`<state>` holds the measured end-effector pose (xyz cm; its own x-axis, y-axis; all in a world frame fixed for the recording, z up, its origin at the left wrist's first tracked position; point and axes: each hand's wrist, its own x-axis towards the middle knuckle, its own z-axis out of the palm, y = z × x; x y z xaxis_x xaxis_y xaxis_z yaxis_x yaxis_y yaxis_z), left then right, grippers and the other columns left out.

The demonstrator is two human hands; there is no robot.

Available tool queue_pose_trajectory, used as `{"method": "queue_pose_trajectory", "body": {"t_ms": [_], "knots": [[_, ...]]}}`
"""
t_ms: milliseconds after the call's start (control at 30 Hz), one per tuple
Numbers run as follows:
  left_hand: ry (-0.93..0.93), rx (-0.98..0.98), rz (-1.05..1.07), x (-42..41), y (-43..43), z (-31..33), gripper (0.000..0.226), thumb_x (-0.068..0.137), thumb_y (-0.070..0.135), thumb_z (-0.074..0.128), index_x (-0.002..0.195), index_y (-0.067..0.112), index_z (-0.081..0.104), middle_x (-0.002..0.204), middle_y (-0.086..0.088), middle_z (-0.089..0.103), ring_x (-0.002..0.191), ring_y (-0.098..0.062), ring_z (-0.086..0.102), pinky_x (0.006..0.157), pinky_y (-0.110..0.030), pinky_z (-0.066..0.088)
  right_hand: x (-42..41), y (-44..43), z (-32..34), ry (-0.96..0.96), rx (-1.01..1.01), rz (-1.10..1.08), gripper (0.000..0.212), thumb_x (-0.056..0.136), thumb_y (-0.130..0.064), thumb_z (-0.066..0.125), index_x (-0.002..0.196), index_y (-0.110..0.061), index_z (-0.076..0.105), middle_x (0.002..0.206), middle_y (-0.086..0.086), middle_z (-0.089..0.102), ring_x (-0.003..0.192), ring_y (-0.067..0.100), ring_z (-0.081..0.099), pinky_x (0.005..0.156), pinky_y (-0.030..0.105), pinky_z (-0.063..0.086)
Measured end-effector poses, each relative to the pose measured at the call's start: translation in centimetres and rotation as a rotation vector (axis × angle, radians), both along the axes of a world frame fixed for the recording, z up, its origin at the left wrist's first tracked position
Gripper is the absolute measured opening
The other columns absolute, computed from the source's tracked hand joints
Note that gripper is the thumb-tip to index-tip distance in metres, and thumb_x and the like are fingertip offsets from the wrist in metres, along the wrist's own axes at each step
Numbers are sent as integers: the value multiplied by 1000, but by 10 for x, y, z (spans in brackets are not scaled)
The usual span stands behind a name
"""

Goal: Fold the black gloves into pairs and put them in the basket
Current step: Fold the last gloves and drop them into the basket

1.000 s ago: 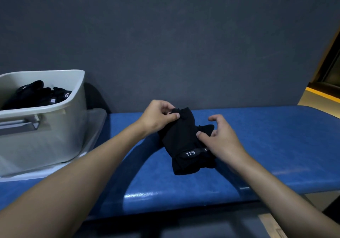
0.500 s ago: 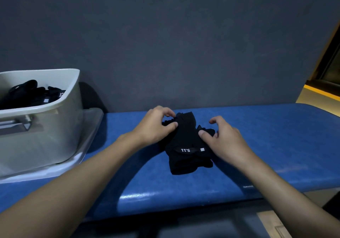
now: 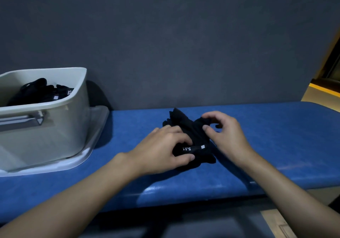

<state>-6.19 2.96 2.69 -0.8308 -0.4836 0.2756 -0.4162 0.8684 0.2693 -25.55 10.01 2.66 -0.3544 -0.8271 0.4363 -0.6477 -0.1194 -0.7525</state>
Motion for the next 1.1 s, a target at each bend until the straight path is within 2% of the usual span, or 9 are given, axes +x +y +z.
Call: {"method": "queue_pose_trajectory", "body": {"t_ms": [133, 267, 367, 467, 567, 633, 833, 967, 1100], "knots": [[-9, 0, -10, 0, 2, -5, 42, 82, 62, 50, 113, 37, 64, 109, 19, 57, 103, -9, 53, 92, -36, 46, -9, -8, -10, 46, 136, -15, 27, 90, -18, 65, 117, -19, 64, 108, -6, 67, 107, 10, 60, 96, 26, 47], [-8, -48, 13, 0, 5, -6, 42, 87, 62, 41, 111, 37, 65, 106, 19, 50, 105, -5, 45, 93, -30, 37, -20, -11, -17, 80, 231, -133, 13, 89, -25, 66, 102, -23, 62, 71, -7, 59, 78, 18, 59, 87, 44, 49], [46, 0, 49, -5, 5, -6, 44, 89, 63, 32, 104, 35, 62, 110, 19, 46, 110, -4, 42, 99, -33, 34, -26, -12, -19, 26, 242, -133, 12, 89, -19, 67, 99, -20, 61, 63, -5, 54, 65, 15, 54, 73, 36, 49], [91, 18, 72, -10, 3, -11, 48, 89, 60, 32, 119, 30, 56, 128, 15, 46, 127, -7, 38, 112, -38, 29, -29, -13, -18, -15, 204, -120, 9, 89, -13, 65, 95, -19, 62, 63, -4, 52, 60, 13, 50, 64, 30, 44], [-12, 47, 75, -13, 0, -13, 66, 89, 64, 31, 146, 32, 39, 161, 8, 23, 151, -9, 10, 123, -38, 12, -29, -14, -18, -36, 166, -98, 12, 89, -10, 64, 94, -21, 64, 66, -6, 52, 62, 12, 50, 66, 29, 44], [-139, 68, 77, -14, -1, -14, 70, 92, 66, 34, 154, 35, 24, 167, 8, 6, 153, -9, -4, 124, -41, 3, -30, -14, -19, -55, 134, -73, 14, 89, -7, 63, 96, -19, 65, 68, -5, 52, 64, 12, 51, 69, 27, 45], [-304, -2, 118, -14, 1, -23, 70, 96, 68, 28, 157, 40, 7, 168, 2, -2, 154, -17, -6, 124, -41, -2, -36, -18, -28, -12, 185, -107, 22, 89, -8, 63, 81, -29, 61, 66, -7, 55, 65, 13, 53, 76, 34, 48], [-329, -15, 117, -14, 2, -23, 66, 96, 69, 26, 155, 46, 7, 168, 1, -3, 154, -21, -8, 124, -43, -2, -37, -17, -30, 69, 215, -101, 22, 91, -12, 60, 83, -33, 62, 77, -11, 62, 80, 14, 61, 91, 44, 49], [-322, -16, 115, -14, 3, -22, 67, 95, 69, 26, 155, 47, 6, 168, 1, -4, 154, -21, -8, 124, -44, -2, -26, -8, -21, 139, -21, 71, 29, 93, -2, 55, 113, -20, 67, 113, -13, 60, 115, 5, 54, 100, 16, 39]]}}
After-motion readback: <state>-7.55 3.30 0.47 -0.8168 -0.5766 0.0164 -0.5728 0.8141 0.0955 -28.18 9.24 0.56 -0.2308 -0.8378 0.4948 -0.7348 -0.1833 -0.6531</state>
